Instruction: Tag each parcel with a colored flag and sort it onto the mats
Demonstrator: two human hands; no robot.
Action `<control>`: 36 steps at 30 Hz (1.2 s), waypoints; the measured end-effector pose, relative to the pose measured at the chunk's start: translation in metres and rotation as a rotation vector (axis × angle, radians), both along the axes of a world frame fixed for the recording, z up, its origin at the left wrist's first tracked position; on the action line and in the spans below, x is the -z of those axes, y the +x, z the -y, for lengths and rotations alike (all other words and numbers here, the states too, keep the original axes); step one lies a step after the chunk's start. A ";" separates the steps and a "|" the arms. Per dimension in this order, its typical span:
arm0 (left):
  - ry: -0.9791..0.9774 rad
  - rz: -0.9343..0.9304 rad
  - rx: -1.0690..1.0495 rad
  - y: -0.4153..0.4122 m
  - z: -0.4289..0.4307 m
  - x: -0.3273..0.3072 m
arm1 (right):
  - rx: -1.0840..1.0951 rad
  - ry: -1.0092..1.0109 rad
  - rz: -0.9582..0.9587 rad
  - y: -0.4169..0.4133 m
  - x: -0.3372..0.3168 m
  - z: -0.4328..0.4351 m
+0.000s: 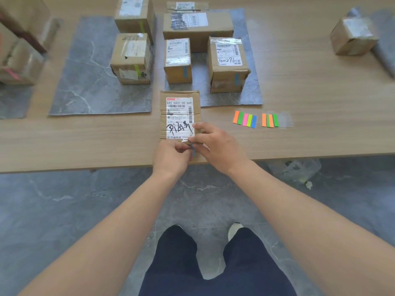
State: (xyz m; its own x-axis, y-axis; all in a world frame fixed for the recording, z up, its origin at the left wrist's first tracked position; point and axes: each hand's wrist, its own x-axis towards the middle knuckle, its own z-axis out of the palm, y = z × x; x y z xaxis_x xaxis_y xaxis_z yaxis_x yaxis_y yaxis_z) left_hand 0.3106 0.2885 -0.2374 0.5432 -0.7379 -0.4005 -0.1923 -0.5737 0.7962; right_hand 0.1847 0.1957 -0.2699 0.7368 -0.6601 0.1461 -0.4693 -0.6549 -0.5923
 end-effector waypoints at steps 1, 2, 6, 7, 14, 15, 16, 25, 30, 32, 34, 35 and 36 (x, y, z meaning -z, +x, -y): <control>0.002 0.007 0.006 0.001 0.000 0.002 | -0.003 -0.013 0.006 0.001 0.001 0.000; 0.009 0.016 0.020 0.003 0.000 0.004 | -0.003 -0.025 0.005 0.001 0.001 0.000; 0.106 0.062 0.054 0.013 -0.004 0.010 | 0.033 -0.080 -0.019 0.004 -0.003 -0.002; 0.145 0.073 0.051 0.018 -0.007 0.012 | 0.045 -0.109 -0.018 0.006 -0.004 -0.003; 0.284 -0.017 -0.132 0.060 -0.025 0.014 | 0.094 -0.287 -0.098 0.023 0.001 -0.010; 0.267 -0.032 -0.163 0.062 -0.025 0.009 | 0.099 -0.298 -0.112 0.025 0.001 -0.010; 0.247 -0.043 -0.189 0.063 -0.024 0.005 | 0.103 -0.292 -0.141 0.025 0.000 -0.011; -0.014 -0.434 -0.254 0.063 -0.001 -0.019 | 0.551 0.870 0.190 0.038 -0.029 -0.014; -0.040 -0.465 -0.180 0.064 -0.002 -0.037 | 0.631 0.974 0.252 0.051 -0.043 -0.023; -0.054 -0.462 -0.168 0.069 -0.002 -0.050 | 0.652 0.978 0.266 0.056 -0.060 -0.028; -0.059 -0.470 -0.178 0.074 -0.003 -0.068 | 0.650 0.967 0.281 0.061 -0.075 -0.032; -0.057 -0.475 -0.179 0.078 -0.003 -0.078 | 0.647 0.967 0.293 0.064 -0.085 -0.034; -0.055 -0.479 -0.177 0.081 -0.004 -0.087 | 0.646 0.963 0.306 0.068 -0.096 -0.036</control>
